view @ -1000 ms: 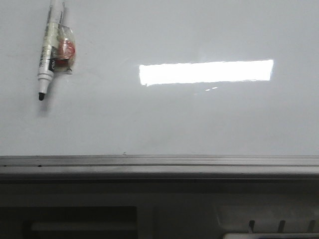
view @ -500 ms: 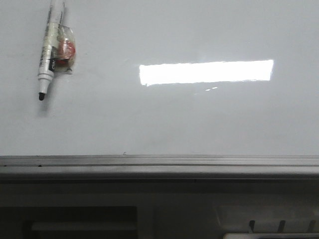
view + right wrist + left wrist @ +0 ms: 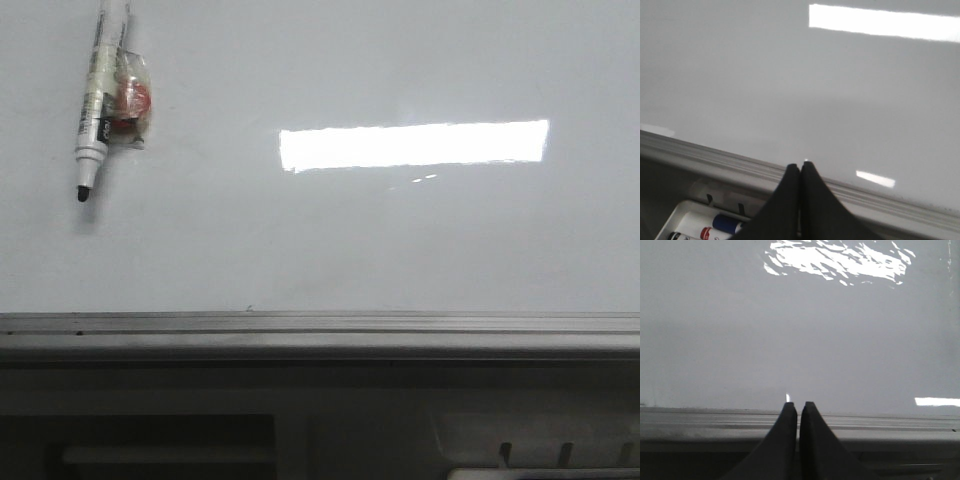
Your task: Write number 3 on whiteboard
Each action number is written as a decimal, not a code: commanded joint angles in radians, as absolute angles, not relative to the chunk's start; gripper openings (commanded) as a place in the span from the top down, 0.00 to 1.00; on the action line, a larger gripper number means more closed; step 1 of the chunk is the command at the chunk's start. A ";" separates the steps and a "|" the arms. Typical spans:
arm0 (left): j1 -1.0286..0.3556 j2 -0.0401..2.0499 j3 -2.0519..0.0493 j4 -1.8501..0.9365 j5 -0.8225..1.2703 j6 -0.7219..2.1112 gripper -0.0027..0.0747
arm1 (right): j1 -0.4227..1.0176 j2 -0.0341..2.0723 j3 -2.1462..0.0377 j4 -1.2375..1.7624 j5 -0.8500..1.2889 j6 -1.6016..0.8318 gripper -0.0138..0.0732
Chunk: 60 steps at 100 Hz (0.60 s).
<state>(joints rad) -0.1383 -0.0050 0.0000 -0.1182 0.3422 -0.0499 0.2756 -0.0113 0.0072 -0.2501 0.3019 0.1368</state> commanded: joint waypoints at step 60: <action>-0.139 -0.030 0.011 -0.988 0.060 -0.057 0.99 | 0.272 -0.025 0.038 0.323 -0.066 0.135 0.91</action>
<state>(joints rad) -0.1383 -0.0050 0.0008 -0.8676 0.1295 -0.0499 0.2765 -0.0113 0.0072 0.2114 0.0318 0.1368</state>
